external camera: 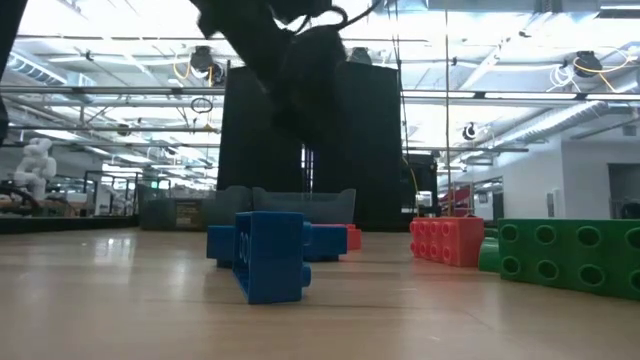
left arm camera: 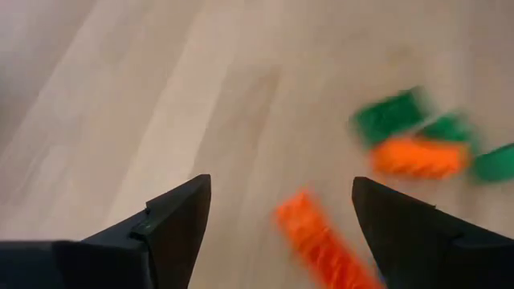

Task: Sort blocks
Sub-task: Put the orange gamepiece into the bottom black bin

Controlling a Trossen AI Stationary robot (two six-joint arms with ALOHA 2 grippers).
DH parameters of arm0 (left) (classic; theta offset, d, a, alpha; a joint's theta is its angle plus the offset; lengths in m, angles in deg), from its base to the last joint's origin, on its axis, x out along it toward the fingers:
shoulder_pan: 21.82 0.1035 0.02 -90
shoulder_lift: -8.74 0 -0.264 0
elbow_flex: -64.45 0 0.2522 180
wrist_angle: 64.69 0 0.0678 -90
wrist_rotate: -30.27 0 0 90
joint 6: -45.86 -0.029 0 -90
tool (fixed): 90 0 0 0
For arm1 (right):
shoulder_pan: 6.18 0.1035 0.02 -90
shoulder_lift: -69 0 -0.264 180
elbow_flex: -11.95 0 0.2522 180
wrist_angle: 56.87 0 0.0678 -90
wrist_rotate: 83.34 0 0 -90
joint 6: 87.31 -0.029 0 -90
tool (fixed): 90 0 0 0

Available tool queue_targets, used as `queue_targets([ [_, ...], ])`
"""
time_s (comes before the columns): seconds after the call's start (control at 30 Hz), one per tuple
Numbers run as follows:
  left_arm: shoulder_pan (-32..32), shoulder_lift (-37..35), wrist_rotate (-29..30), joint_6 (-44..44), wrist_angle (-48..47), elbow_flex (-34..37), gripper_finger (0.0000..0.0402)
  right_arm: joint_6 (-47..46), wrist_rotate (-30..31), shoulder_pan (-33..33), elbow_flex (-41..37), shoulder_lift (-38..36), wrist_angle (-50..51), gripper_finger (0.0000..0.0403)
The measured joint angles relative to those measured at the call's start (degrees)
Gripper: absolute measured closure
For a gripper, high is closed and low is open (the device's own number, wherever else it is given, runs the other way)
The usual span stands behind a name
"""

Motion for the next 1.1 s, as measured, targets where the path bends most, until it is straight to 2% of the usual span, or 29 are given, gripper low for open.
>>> queue_targets([
  [0.07,-3.1,0.03,6.61,6.5,-3.9,0.07,0.0101,0.0,0.0,0.0,0.0,0.0,0.08,0.0403],
  [0.13,-5.81,0.03,10.81,13.29,-5.56,0.07,0.0101,0.08,0.0,0.0,0.0,0.0,0.08,0.0403],
  [0.43,-14.44,0.78,22.48,31.11,-5.9,0.05,0.0101,1.72,0.0,0.0,0.0,-0.02,-0.02,0.0403],
  [0.67,-17.49,4.49,25.05,37.82,-6.13,0.07,0.0101,1.73,-0.03,0.0,0.01,-0.01,-0.03,0.0403],
  [0.97,-18.81,11.43,24.86,39.57,-3.43,0.03,0.0101,1.74,-1.45,0.0,0.0,0.0,-0.04,0.0403],
  [1.1,-18.81,14.72,22.88,41.78,-2.59,0.03,0.01,1.75,-1.75,0.0,0.0,0.0,0.06,0.0403],
])
